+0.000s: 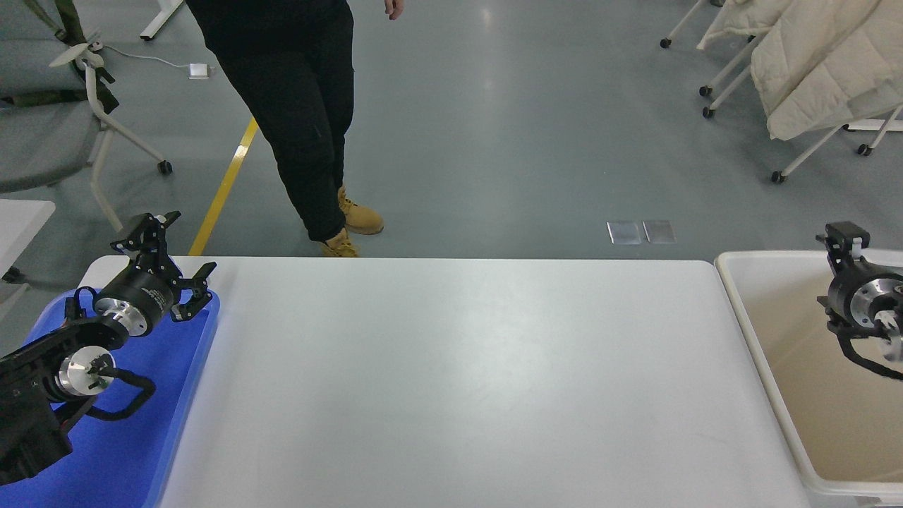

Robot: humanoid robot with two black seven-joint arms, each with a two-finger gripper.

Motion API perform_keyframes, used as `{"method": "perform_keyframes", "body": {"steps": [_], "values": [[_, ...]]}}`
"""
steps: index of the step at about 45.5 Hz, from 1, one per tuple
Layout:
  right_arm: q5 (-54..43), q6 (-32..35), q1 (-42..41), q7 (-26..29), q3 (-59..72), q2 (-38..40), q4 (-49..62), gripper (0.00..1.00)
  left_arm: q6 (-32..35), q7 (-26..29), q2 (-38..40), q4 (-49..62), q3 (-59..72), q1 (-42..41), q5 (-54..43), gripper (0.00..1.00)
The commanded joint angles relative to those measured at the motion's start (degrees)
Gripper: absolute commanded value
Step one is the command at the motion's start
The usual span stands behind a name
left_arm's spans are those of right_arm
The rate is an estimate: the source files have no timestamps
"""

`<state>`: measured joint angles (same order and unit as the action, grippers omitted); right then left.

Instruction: Clean the table surface

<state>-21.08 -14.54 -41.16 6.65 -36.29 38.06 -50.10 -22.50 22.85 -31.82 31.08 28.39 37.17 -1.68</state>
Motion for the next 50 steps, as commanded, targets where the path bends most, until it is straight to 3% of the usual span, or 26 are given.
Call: {"method": "perform_keyframes", "body": {"steps": [1, 12, 27, 33, 50], "values": [[-0.11, 0.3, 4.51, -2.43, -14.14, -6.67, -5.88, 1.0, 0.0, 0.0, 0.0, -0.05, 0.0, 0.01, -0.07, 1.0], [-0.28, 1.09, 8.38, -9.37, -19.87, -18.72, -5.97, 1.0, 0.0, 0.0, 0.0, 0.03, 0.0, 0.01, 0.01, 1.0], [-10.91, 9.96, 13.3, -22.47, -23.91, -31.03, -5.62, 1.0, 0.0, 0.0, 0.0, 0.03, 0.0, 0.01, 0.01, 1.0], [-15.22, 12.08, 14.09, -24.67, -23.56, -33.14, -5.1, 1.0, 0.0, 0.0, 0.0, 0.03, 0.0, 0.01, 0.01, 1.0], [-15.57, 12.78, 14.8, -26.69, -24.96, -38.06, -0.18, 1.0, 0.0, 0.09, 0.0, 0.03, 0.0, 0.01, -0.07, 1.0]]}}
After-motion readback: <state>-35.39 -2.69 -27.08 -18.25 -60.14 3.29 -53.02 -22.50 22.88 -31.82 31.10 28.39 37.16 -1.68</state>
